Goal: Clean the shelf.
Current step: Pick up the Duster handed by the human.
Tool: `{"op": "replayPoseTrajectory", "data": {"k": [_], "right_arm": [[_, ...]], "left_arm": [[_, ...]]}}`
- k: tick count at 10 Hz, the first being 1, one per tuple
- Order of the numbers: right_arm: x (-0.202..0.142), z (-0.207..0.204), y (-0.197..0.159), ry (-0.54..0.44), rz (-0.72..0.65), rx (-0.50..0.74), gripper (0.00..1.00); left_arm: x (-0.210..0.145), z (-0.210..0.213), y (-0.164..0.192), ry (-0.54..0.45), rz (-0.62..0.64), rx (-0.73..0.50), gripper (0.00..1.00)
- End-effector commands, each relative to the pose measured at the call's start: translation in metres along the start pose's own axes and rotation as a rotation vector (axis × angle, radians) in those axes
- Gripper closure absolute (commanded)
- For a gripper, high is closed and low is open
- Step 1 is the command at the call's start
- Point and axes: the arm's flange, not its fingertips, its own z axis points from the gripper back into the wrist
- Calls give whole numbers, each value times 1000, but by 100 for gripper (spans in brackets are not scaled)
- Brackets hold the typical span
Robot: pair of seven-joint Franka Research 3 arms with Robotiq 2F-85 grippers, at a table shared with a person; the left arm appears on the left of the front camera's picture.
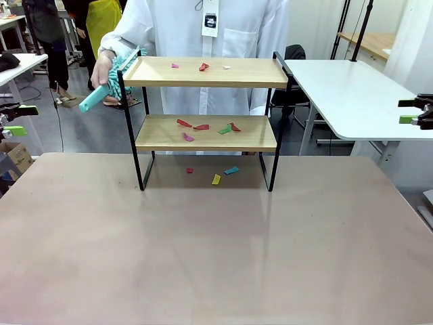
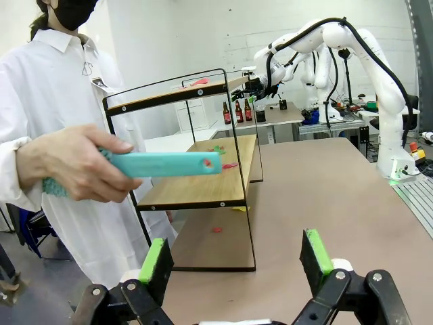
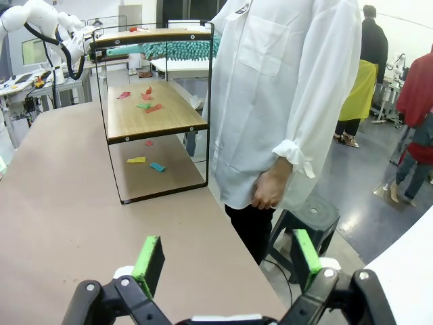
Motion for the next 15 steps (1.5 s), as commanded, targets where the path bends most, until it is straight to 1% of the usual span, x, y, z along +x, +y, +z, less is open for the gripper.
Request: {"op": "replayPoseTrajectory", "data": {"k": [1, 12, 13, 15], "right_arm": [[2, 0, -1, 2, 4, -4, 0], [2, 0, -1, 2, 4, -4, 0], [2, 0, -1, 2, 4, -4, 0], [2, 0, -1, 2, 4, -4, 0]], "left_arm": [[2, 0, 0, -1, -3, 1, 0], [0, 0, 0, 0, 0, 0, 0], [19, -7, -1, 60, 41, 25, 0], [70, -24, -9, 209, 90, 83, 0]]}}
